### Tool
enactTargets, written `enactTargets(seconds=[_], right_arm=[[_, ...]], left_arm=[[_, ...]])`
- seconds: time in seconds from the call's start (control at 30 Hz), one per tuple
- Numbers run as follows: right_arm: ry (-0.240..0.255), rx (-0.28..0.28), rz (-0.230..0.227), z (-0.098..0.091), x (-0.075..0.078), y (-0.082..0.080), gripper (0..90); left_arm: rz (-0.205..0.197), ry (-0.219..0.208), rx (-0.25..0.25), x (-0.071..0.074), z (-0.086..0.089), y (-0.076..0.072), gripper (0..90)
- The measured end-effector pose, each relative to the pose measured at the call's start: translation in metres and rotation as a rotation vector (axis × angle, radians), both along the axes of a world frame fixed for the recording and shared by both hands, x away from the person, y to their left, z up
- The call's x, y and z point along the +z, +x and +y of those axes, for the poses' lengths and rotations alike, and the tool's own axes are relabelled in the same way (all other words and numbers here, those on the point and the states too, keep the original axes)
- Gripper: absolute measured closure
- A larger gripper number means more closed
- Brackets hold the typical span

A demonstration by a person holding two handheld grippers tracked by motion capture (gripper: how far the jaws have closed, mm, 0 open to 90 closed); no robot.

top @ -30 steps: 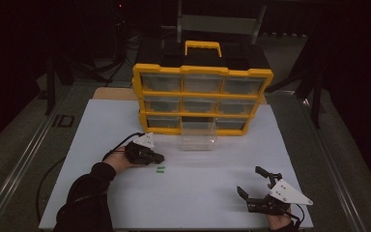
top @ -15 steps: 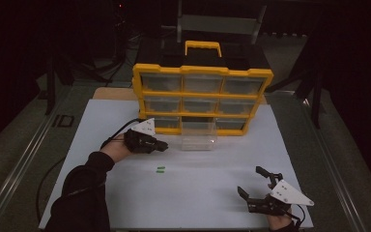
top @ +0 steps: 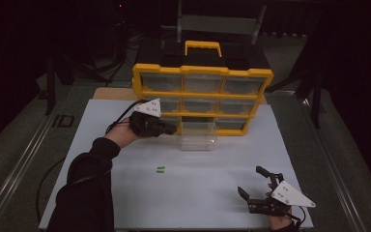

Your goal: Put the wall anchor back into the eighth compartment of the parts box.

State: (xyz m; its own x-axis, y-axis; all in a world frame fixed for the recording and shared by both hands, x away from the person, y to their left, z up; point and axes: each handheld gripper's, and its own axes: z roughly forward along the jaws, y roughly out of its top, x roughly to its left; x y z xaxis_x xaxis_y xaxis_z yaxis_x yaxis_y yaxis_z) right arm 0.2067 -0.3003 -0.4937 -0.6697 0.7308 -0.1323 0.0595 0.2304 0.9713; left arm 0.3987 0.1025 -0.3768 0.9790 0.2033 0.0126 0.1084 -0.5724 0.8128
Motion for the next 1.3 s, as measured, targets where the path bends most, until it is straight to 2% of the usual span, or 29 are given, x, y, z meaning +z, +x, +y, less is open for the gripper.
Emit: enactTargets(seconds=[0.07, 0.33, 0.37, 0.4, 0.47, 0.53, 0.73, 0.77, 0.8, 0.9, 0.97, 1.3], right_arm=[[-0.003, 0.009, -0.023, -0.001, 0.001, -0.001, 8.1], [0.015, 0.037, -0.031, 0.000, 0.001, -0.001, 8.0], [0.016, 0.034, -0.032, -0.001, 0.001, -0.001, 8.1], [0.018, 0.037, -0.031, -0.001, 0.001, -0.001, 8.1], [0.022, 0.039, -0.026, -0.001, 0.001, -0.001, 8.1], [0.024, 0.047, -0.019, -0.001, 0.001, -0.001, 8.1], [0.021, 0.055, -0.015, -0.001, -0.001, 0.000, 8.1], [0.022, 0.055, -0.013, -0.001, -0.001, 0.000, 8.1], [0.022, 0.055, -0.013, -0.001, -0.001, 0.000, 8.1], [0.022, 0.057, -0.013, -0.002, -0.001, 0.000, 8.1], [0.023, 0.059, -0.011, -0.002, -0.001, 0.000, 8.1], [0.019, 0.064, -0.004, -0.001, -0.001, 0.000, 8.1]], left_arm=[[0.000, -0.012, -0.008, 0.004, -0.004, 0.002, 83.5], [0.011, -0.026, -0.025, 0.009, -0.026, 0.011, 83.5], [0.010, -0.017, -0.021, 0.008, -0.030, 0.012, 83.5], [0.033, -0.008, -0.015, 0.006, -0.035, 0.014, 83.4], [0.035, -0.001, -0.008, 0.004, -0.039, 0.015, 83.4], [0.059, 0.004, 0.004, 0.002, -0.043, 0.018, 83.4], [0.076, 0.032, 0.043, -0.004, -0.053, 0.023, 83.2], [0.095, 0.042, 0.067, -0.006, -0.056, 0.024, 83.2], [0.095, 0.042, 0.067, -0.006, -0.056, 0.024, 83.3], [0.108, 0.067, 0.087, -0.008, -0.060, 0.026, 83.3], [0.122, 0.099, 0.109, -0.011, -0.065, 0.027, 83.2], [0.122, 0.176, 0.123, -0.023, -0.076, 0.031, 83.0]])
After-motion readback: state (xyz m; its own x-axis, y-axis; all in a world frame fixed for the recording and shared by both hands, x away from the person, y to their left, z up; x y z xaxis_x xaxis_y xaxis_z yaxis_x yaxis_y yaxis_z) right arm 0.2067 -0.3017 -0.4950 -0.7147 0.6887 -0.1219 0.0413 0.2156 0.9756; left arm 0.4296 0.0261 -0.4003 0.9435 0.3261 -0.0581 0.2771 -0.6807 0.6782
